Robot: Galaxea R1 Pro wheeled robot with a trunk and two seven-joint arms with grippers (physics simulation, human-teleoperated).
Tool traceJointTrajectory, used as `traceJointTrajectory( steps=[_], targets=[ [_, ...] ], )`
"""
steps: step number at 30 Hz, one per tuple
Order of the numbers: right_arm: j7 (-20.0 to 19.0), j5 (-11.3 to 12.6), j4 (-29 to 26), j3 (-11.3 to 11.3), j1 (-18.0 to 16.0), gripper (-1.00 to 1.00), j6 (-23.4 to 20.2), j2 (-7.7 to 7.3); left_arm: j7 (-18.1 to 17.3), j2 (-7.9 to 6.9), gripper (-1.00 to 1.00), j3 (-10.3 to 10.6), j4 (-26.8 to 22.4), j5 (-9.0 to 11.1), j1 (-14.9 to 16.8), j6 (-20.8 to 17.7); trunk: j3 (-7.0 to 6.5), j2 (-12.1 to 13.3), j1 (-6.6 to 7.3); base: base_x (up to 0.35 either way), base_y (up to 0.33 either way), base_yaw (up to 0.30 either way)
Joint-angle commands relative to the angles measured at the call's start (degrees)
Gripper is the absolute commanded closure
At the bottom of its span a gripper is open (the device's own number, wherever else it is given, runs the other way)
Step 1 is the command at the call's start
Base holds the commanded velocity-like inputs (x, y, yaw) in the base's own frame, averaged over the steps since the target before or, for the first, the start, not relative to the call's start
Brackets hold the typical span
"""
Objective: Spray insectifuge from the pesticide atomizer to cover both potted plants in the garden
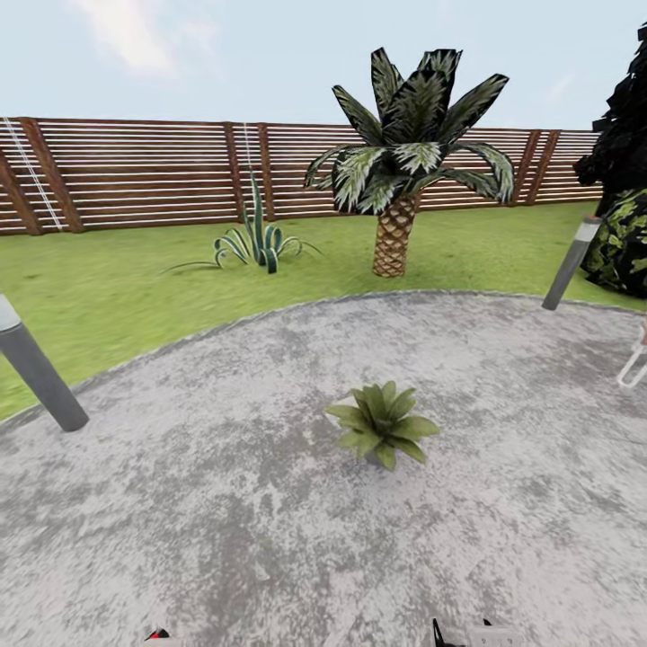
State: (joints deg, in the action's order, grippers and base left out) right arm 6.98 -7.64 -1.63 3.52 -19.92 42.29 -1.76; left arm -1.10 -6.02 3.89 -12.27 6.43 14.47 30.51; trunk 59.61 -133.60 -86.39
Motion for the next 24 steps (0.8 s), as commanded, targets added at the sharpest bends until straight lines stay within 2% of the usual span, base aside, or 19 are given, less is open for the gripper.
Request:
traceJointTrajectory(
  steps=[1, 6, 15, 24],
  targets=[
    [0.31, -0.62, 0.05, 0.34, -0.05, -1.0, 0.16, 0.0, -0.13, 0.0, 1.0, 0.41, 0.05, 0.6, 0.03, 0.16, 0.05, -0.02, -0.01, 0.242, 0.249, 0.0],
    [0.36, -0.62, 0.05, 0.34, -0.04, -1.0, 0.16, 0.0, -0.13, -0.03, 1.0, 0.42, 0.05, 0.6, 0.03, 0.16, 0.05, -0.02, -0.01, 0.242, 0.248, -0.127],
    [0.4, -0.62, 0.04, 0.34, -0.03, -1.0, 0.16, 0.0, -0.13, -0.04, 1.0, 0.39, 0.05, 0.6, 0.03, 0.16, 0.05, -0.02, -0.01, 0.239, 0.251, -0.259],
    [0.4, -0.62, 0.04, 0.34, -0.03, -1.0, 0.16, 0.0, -0.13, -0.04, 1.0, 0.33, 0.05, 0.61, 0.03, 0.16, 0.05, -0.02, -0.01, 0.161, 0.296, -0.263]
  ],
)
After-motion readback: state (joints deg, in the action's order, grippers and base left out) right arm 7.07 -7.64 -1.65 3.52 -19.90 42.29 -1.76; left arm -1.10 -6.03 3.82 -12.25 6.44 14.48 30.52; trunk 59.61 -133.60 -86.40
